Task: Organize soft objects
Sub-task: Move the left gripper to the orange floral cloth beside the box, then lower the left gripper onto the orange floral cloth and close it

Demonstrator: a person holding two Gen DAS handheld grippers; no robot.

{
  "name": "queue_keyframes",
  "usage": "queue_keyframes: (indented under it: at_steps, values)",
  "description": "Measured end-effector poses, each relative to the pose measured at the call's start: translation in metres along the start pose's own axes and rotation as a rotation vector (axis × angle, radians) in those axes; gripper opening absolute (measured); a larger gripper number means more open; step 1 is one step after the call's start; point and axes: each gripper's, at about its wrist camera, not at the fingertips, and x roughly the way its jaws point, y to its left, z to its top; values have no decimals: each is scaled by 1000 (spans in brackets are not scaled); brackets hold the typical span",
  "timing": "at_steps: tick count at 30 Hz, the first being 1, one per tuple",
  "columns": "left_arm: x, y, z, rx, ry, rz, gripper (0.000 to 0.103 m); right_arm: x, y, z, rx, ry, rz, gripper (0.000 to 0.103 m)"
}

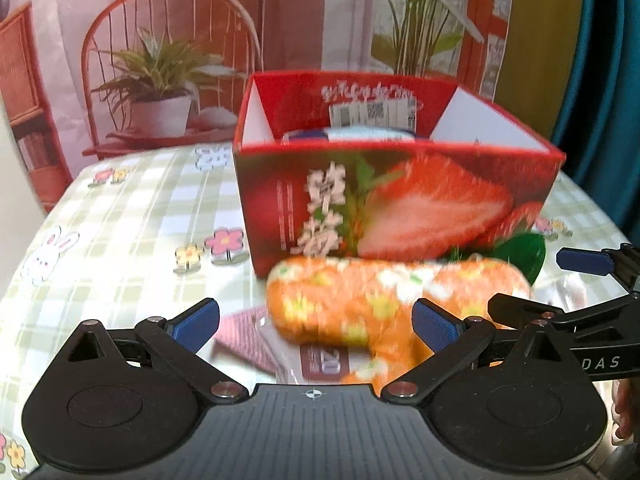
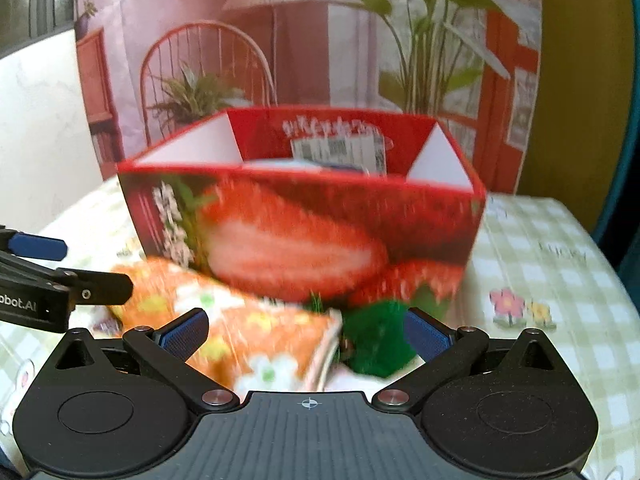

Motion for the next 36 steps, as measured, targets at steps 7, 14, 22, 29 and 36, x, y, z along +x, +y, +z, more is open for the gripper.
queue_keyframes:
  at_steps: [7,14,22,29,36]
  values:
    - [13,-3,-23,11,42,8,103,7,2,-28,8,29,-11,103]
    - [15,-1,-33,-10,47,8,103,6,11,-41,-42,-10,-49,103]
    - [20,0,-42,-40,54,0,103,8,8,-46,-28,-12,-52,103]
    - [26,7,-46,-110,74,-29,103,12,3,-47,18,13,-30,103]
    - [31,15,-51,-175,88,-63,103,14,2,-48,29,15,-21,103]
